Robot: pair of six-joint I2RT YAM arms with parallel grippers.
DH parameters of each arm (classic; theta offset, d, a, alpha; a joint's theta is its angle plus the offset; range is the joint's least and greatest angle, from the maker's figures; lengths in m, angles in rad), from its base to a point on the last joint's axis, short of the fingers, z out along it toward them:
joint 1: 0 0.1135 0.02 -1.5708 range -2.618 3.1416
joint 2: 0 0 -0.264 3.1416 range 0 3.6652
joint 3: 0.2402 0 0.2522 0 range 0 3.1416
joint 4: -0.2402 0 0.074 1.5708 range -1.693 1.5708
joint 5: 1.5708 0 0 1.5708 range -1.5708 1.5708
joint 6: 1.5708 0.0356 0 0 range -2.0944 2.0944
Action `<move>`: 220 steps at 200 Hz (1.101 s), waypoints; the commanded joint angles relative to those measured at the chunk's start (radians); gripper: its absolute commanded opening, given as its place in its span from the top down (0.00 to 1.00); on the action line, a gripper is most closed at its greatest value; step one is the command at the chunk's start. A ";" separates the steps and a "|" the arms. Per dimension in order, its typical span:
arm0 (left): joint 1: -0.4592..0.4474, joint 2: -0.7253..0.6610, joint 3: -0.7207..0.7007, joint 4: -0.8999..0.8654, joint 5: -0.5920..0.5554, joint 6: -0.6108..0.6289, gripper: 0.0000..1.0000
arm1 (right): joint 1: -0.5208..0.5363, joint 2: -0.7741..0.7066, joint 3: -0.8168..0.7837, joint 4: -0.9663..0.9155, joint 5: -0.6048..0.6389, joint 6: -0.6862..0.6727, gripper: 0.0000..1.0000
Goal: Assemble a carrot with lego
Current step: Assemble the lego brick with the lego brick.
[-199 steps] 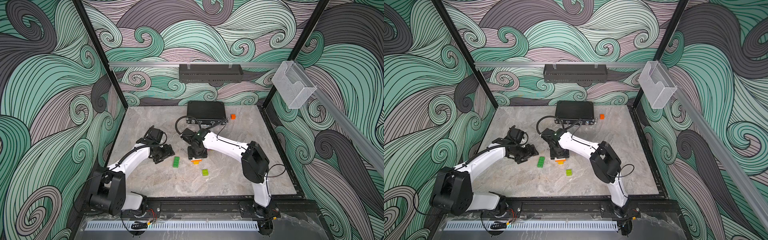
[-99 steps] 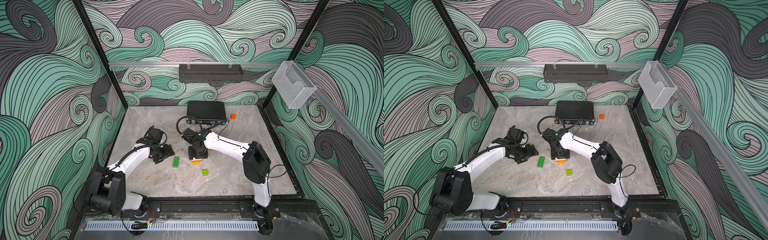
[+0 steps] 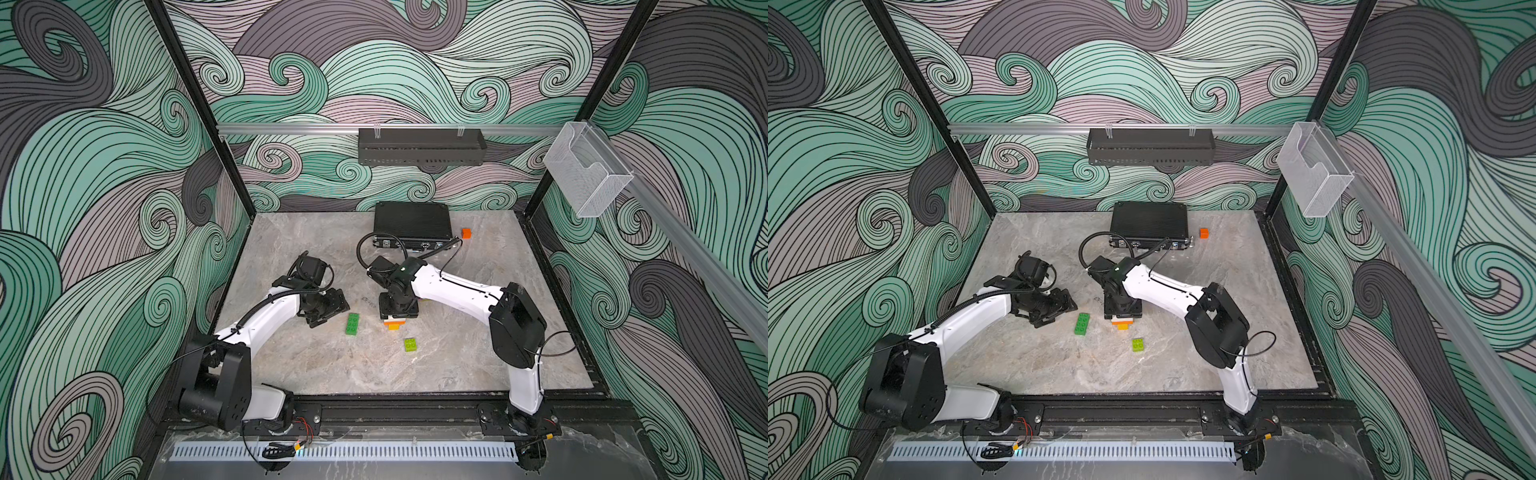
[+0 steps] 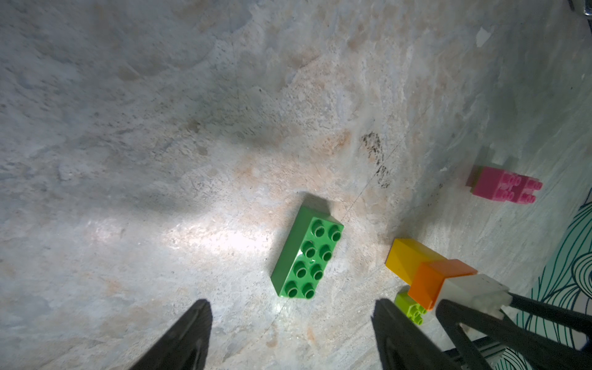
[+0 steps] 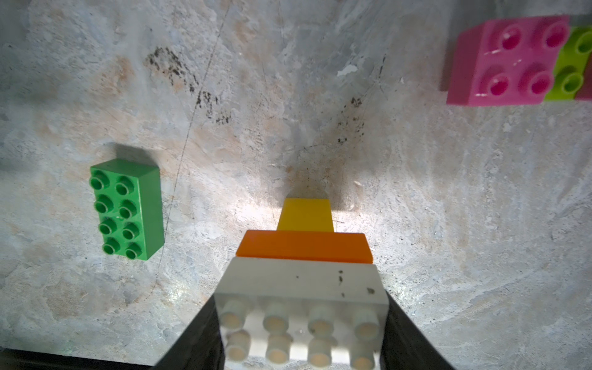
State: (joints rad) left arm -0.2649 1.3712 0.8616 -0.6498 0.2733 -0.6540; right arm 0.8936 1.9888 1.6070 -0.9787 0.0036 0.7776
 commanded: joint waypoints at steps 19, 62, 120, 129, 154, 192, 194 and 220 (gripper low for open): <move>-0.002 0.010 0.022 -0.008 -0.008 0.002 0.20 | -0.007 0.011 -0.051 0.030 -0.041 0.015 0.43; -0.003 0.012 0.025 -0.008 -0.007 0.004 0.20 | -0.007 0.022 -0.052 0.037 -0.038 0.013 0.43; -0.003 0.016 0.028 -0.010 -0.008 0.005 0.20 | -0.006 0.047 -0.002 -0.039 0.004 -0.011 0.50; -0.003 0.016 0.028 -0.010 -0.008 0.005 0.20 | -0.005 0.060 -0.002 -0.037 -0.009 -0.014 0.50; -0.003 0.012 0.029 -0.013 -0.013 0.007 0.20 | 0.005 0.089 -0.001 -0.038 -0.012 -0.017 0.50; -0.002 0.017 0.031 -0.013 -0.011 0.005 0.20 | 0.015 0.118 0.009 -0.042 0.005 -0.020 0.52; -0.003 0.017 0.031 -0.013 -0.011 0.005 0.20 | 0.015 0.118 0.009 -0.042 0.004 -0.020 0.52; -0.003 0.019 0.032 -0.011 -0.006 0.005 0.20 | 0.015 0.129 0.001 -0.042 0.008 -0.022 0.52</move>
State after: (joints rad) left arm -0.2649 1.3731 0.8616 -0.6498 0.2733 -0.6540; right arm 0.8993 2.0254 1.6447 -1.0122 0.0006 0.7631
